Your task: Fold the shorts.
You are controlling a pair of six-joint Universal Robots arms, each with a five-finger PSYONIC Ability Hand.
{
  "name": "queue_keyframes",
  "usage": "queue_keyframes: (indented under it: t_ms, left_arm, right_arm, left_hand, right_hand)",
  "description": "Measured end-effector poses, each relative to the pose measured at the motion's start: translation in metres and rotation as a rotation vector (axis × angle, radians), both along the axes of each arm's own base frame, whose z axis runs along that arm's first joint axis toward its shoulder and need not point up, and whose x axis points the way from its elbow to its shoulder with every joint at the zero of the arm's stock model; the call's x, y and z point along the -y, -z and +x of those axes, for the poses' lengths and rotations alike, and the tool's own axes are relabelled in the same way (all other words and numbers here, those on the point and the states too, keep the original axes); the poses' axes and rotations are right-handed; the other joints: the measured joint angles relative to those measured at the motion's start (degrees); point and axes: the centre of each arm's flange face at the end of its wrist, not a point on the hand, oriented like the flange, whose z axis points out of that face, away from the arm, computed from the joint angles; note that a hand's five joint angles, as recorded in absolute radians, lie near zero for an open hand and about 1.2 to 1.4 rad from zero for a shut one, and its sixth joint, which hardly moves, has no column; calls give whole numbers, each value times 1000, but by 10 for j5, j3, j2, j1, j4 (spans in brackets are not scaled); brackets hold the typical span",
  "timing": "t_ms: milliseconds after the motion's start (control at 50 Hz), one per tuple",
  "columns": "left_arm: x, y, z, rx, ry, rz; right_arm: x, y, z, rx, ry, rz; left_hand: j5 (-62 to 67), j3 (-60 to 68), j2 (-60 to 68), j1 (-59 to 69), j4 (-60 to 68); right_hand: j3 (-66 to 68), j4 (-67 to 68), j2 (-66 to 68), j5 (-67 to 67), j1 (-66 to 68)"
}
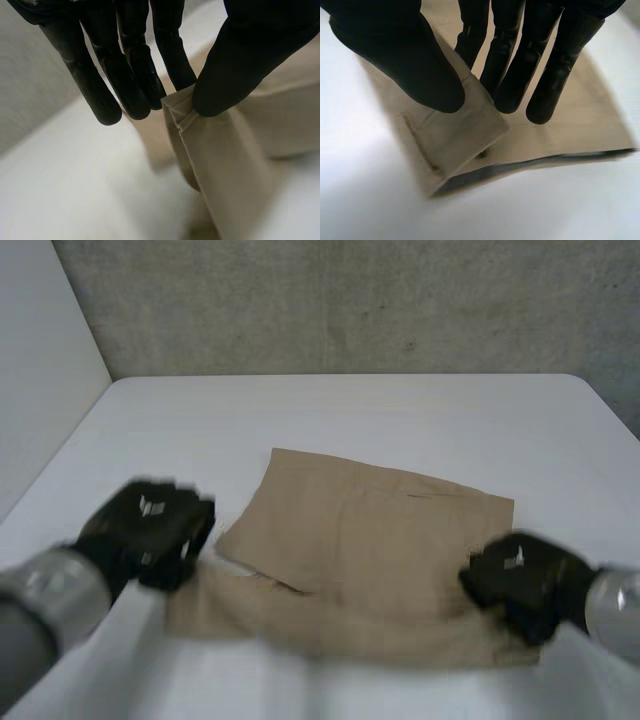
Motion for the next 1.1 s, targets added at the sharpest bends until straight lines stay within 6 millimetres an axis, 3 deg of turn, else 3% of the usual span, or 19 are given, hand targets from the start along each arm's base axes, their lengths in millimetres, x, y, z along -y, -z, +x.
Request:
queue_keyframes:
  t_ms: [20, 40, 200, 220, 300, 320, 380, 420, 580, 620, 640, 660, 700, 740, 820, 900, 980, 1060, 1100]
  left_arm:
    - [0, 0, 0, 0, 0, 0]
    - [23, 2, -10, -19, 0, -52]
    - [104, 28, -54, -54, 15, -147]
    - [104, 28, -54, -54, 15, -147]
    - [139, 47, -78, -64, 23, -177]
    - [139, 47, -78, -64, 23, -177]
    - [164, 64, -94, -82, 31, -219]
    - [175, 72, -101, -95, 36, -250]
    - [209, 96, -123, -146, 69, -359]
    - [213, 101, -125, -151, 77, -367]
    - [215, 105, -127, -154, 84, -371]
    - [216, 106, -128, -154, 88, -372]
    - [216, 111, -129, -154, 97, -370]
    - [213, 114, -131, -153, 106, -364]
    - [206, 109, -132, -158, 119, -369]
    - [191, 89, -130, -169, 125, -390]
    - [179, 73, -125, -174, 122, -401]
    - [152, 53, -112, -170, 116, -379]
    - [146, 50, -108, -166, 115, -368]
  right_arm:
    - [0, 0, 0, 0, 0, 0]
    - [17, 1, 1, 26, 31, -21]
    - [82, 8, 6, 67, 159, -129]
    - [82, 8, 6, 67, 159, -129]
    - [111, 13, 13, 79, 214, -211]
    - [111, 13, 13, 79, 214, -211]
    - [135, 20, 23, 83, 262, -300]
    - [141, 23, 26, 83, 275, -326]
    - [173, 44, 42, 92, 329, -472]
    - [177, 47, 44, 94, 333, -487]
    - [179, 49, 44, 95, 335, -495]
    - [181, 52, 45, 97, 337, -503]
    - [184, 54, 46, 99, 342, -512]
    - [187, 54, 46, 106, 351, -528]
    - [188, 43, 44, 125, 365, -557]
    - [178, 10, 39, 175, 389, -593]
    - [164, -9, 32, 210, 407, -586]
    - [122, -20, 20, 258, 442, -464]
    - [113, -18, 18, 264, 446, -425]
  left_hand:
    - [0, 0, 0, 0, 0]
    - [0, 0, 0, 0, 0]
    - [0, 0, 0, 0, 0]
    - [0, 0, 0, 0, 0]
    - [0, 0, 0, 0, 0]
    - [0, 0, 0, 0, 0]
    - [0, 0, 0, 0, 0]
    - [0, 0, 0, 0, 0]
    - [0, 0, 0, 0, 0]
    - [-28, -45, -46, -32, -46]
    - [-90, -130, -133, -106, -122]
    - [-90, -130, -133, -106, -122]
    - [-335, -363, -370, -388, -369]
    - [-493, -530, -536, -526, -538]
    - [-516, -558, -567, -529, -566]
    - [-516, -558, -567, -529, -566]
    - [-516, -558, -567, -529, -566]
    - [-516, -558, -567, -529, -566]
    - [-516, -558, -567, -529, -566]
  right_hand:
    - [0, 0, 0, 0, 0]
    - [0, 0, 0, 0, 0]
    - [0, 0, 0, 2, 0]
    - [0, 0, 0, 2, 0]
    - [0, 0, 0, 3, 0]
    - [0, 0, 0, 3, 0]
    - [0, 0, 0, 4, 0]
    - [0, 0, 0, 4, 0]
    - [0, 0, 0, 4, 0]
    - [-2, -1, 0, 4, 0]
    - [-73, -71, -70, -62, -54]
    - [-190, -176, -189, -162, -163]
    - [-372, -358, -375, -341, -335]
    - [-520, -517, -519, -498, -422]
    - [-568, -552, -553, -534, -434]
    - [-568, -552, -553, -534, -434]
    - [-568, -552, -553, -534, -434]
    - [-568, -552, -553, -534, -434]
    - [-568, -552, -553, -534, -434]
